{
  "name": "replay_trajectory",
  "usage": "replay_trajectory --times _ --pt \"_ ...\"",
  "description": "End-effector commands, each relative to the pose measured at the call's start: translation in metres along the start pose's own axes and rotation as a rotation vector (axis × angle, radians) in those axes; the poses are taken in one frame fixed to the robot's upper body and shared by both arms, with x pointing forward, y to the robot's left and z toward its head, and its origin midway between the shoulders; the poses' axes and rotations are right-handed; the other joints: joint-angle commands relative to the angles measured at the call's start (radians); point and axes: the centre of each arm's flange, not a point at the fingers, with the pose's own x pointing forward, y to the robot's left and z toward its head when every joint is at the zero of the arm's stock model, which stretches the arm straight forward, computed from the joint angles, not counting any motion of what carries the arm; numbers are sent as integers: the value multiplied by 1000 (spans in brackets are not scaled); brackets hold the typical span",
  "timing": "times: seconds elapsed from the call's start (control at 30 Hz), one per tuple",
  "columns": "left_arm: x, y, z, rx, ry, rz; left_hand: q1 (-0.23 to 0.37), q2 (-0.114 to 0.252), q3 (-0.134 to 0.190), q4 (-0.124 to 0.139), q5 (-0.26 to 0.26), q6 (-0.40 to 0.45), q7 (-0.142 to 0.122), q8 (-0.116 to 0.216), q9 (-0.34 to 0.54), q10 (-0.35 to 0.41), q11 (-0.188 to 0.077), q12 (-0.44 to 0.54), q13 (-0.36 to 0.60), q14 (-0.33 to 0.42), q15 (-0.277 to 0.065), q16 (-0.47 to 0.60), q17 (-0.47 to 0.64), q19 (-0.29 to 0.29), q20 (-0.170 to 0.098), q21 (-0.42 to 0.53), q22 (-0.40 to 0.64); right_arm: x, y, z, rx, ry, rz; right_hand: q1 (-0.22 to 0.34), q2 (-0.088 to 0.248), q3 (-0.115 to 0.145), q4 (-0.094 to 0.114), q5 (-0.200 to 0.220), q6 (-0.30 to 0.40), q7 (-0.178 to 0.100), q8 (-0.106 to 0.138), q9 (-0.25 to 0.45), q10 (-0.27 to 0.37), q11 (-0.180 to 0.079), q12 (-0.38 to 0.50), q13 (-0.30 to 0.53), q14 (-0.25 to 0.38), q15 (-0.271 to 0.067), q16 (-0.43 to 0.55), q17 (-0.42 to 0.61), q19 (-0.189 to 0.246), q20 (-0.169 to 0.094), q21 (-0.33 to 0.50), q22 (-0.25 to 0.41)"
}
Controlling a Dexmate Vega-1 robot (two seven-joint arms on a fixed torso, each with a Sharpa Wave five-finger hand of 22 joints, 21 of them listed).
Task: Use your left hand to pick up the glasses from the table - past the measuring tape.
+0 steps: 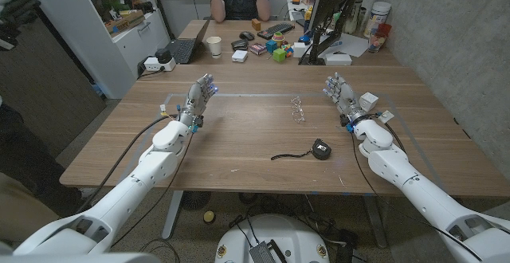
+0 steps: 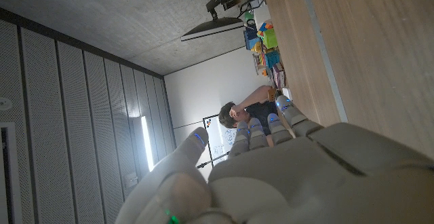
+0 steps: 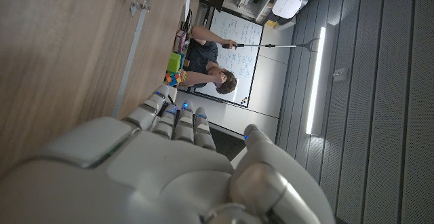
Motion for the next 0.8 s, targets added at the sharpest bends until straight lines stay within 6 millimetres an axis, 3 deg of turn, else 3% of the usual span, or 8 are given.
replay_trajectory --times 0.03,0.17,0.3,0.5,0.63,0.8 --pt "-5 8 3 9 -28 18 1 87 6 2 5 1 3 6 5 -2 6 6 3 -1 7 5 2 2 8 5 5 -1 9 -1 12 -11 3 8 -2 8 -2 6 10 1 7 5 8 -2 5 5 -2 8 5 2 6 -1 5 2" --pt "-5 9 5 20 -31 19 4 82 8 -4 5 5 -9 7 5 1 4 7 3 1 3 4 0 3 6 3 5 -1 9 -1 18 -14 3 8 -2 8 -2 6 10 0 7 5 9 1 6 5 -1 8 5 2 6 -1 5 2" --pt "-3 9 7 31 -36 18 20 66 12 -28 3 17 -38 10 4 5 1 8 2 3 1 0 -6 4 10 -2 4 -3 8 -1 22 -18 2 8 -3 8 -2 6 9 0 7 5 10 1 6 5 -1 8 5 2 6 -1 5 2" --pt "1 7 12 40 -72 22 47 35 9 -71 -4 30 -58 10 4 19 18 12 2 12 13 -2 -12 9 19 -10 4 -9 6 -5 38 -19 -3 8 -3 8 -3 5 11 1 7 5 10 1 6 5 -2 9 5 2 6 0 5 2" --pt "4 5 19 69 -88 32 62 19 6 -93 -8 41 -75 12 3 28 12 14 3 16 11 -2 -12 15 19 -13 3 -11 6 -7 42 -20 -3 8 -4 8 -3 5 11 0 7 5 10 1 6 5 -1 9 5 2 6 1 5 2" --pt "9 3 29 97 -104 25 94 13 7 -133 -10 73 -121 18 3 39 8 15 3 22 12 -2 -12 24 27 -20 3 -10 4 -5 42 -30 -4 8 -5 8 -4 5 11 0 7 5 11 2 6 5 -1 9 5 2 6 0 5 2"
